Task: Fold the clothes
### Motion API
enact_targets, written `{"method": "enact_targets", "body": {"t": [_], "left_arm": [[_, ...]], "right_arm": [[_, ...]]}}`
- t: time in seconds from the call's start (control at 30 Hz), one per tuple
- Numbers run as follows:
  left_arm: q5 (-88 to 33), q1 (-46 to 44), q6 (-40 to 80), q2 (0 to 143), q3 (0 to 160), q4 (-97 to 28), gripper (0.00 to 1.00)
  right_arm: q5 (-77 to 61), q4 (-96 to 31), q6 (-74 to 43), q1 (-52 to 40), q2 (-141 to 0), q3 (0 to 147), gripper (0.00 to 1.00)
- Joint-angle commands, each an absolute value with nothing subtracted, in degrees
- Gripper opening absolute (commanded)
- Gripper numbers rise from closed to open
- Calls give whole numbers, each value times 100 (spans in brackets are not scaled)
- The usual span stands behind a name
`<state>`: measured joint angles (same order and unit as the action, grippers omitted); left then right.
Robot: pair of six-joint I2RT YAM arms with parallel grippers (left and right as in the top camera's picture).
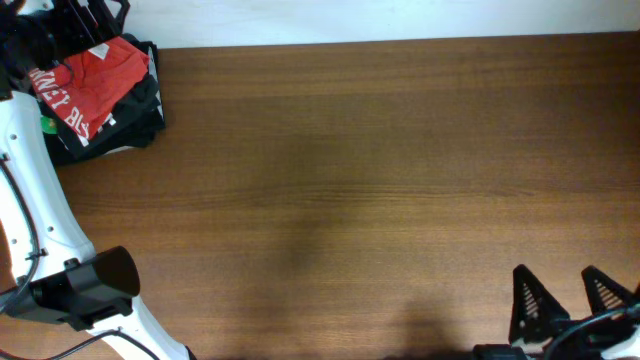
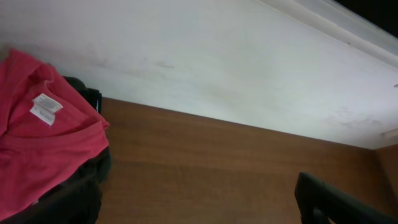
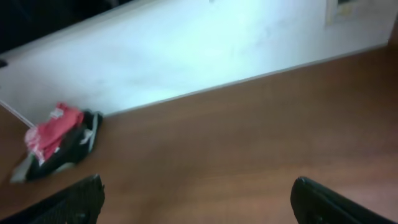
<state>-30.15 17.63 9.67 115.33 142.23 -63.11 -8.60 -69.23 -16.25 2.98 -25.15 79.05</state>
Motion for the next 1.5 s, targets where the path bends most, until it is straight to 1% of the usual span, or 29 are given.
{"method": "enact_targets", "body": {"t": [0.0,0.17,0.33,0.6,0.77,0.97,1.1,1.2,1.3,1.47], "left_arm": [[-3039,1752,937,11432,14239,-6309,99],[-3039,1752,937,11432,14239,-6309,99],[-3039,1752,937,11432,14239,-6309,99],[-3039,1752,937,11432,14239,-6309,99],[-3039,1752,937,11432,14239,-6309,99],[-3039,1752,937,11432,14239,-6309,99],[-3039,1752,937,11432,14239,-6309,99],[-3039,1752,937,11432,14239,-6309,99],[-3039,1752,937,11432,14239,-6309,99],[-3039,1752,937,11432,14239,-6309,99]], "right_arm": [[-215,-6160,-1603,21,-1964,6757,99],[-126,-4630,-1605,-276,-1269,4910,99],[-121,-3301,-1586,-311,-858,3343,99],[-233,-1518,-1586,-349,-163,1551,99],[-187,-1004,-1586,-504,-21,1083,99],[257,-803,-1573,-561,-21,1028,99],[263,-604,-1542,-561,-21,1009,99],[263,-252,-1527,-561,-21,864,99],[233,499,-1522,-561,-21,436,99],[178,1079,-1525,-561,-21,34,99]]}}
